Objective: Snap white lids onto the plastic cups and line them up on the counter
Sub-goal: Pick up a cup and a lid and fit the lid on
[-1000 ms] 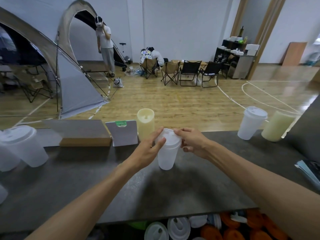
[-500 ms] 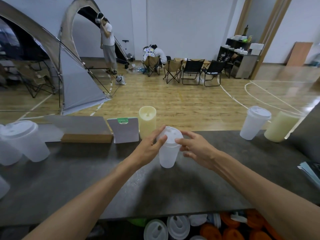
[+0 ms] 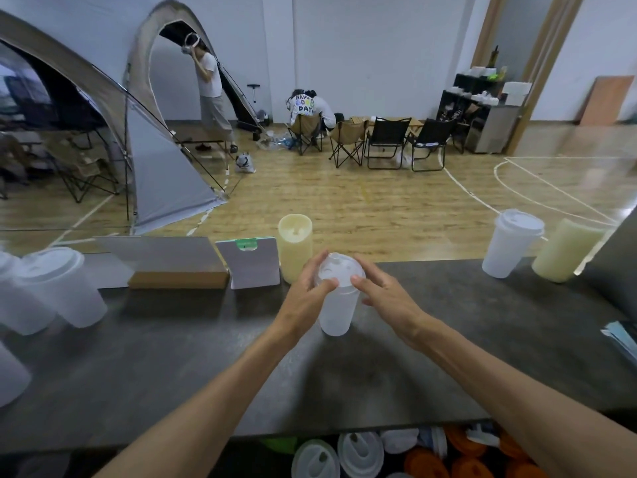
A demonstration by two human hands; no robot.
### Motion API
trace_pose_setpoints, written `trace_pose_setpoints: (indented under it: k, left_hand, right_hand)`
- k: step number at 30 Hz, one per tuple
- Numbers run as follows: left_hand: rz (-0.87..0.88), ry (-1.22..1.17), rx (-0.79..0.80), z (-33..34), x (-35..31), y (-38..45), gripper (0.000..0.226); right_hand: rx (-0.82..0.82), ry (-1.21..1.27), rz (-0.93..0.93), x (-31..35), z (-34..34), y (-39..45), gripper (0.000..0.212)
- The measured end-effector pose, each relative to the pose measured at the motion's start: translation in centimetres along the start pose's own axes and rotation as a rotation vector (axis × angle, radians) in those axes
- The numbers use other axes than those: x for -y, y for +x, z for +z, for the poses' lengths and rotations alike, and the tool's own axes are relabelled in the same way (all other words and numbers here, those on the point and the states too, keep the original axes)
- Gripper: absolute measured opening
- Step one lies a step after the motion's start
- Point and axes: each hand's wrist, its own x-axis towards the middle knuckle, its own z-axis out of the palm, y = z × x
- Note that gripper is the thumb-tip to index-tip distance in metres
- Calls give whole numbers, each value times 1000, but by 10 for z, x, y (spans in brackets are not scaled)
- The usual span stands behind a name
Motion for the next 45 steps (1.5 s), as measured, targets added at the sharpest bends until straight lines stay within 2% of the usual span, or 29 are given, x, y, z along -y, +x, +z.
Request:
trace_pose_setpoints:
  k: [4, 8, 12, 15, 22, 27, 31, 34, 38, 42, 45]
  left_hand:
    - [14, -115, -102, -1, 7, 0, 42]
    - [-41, -220, -209, 10, 11, 2, 51]
    - [-123, -222, -273, 2, 8, 19, 32]
    - [-129, -191, -233, -4, 8, 23, 28]
    - [-311, 2, -69, -16, -23, 49, 11]
    - [-292, 141, 5, -17, -35, 59, 36]
    - [-284, 55, -39, -16, -30, 60, 37]
    - [-309, -40, -72, -13, -29, 64, 25]
    - [-391, -137, -116, -8, -32, 68, 21]
    - [-435, -158, -166, -5, -32, 72, 13]
    - [-424, -139, -241, -2, -28, 74, 21]
  right_hand:
    - [-9, -5, -6, -4, 2, 3, 50]
    - [21, 9, -10, -6, 1, 3, 44]
    - [32, 9, 6, -5, 1, 5, 31]
    - [25, 9, 12, -7, 3, 7, 31]
    - [33, 9, 8, -1, 4, 2, 36]
    - [30, 15, 6, 4, 4, -1, 33]
    - [29, 19, 18, 6, 5, -2, 35]
    - [28, 17, 26, 6, 5, -2, 37]
    - [33, 5, 33, 5, 4, -1, 40]
    - [36, -10, 39, 6, 5, 0, 42]
    - [37, -9, 37, 7, 5, 0, 42]
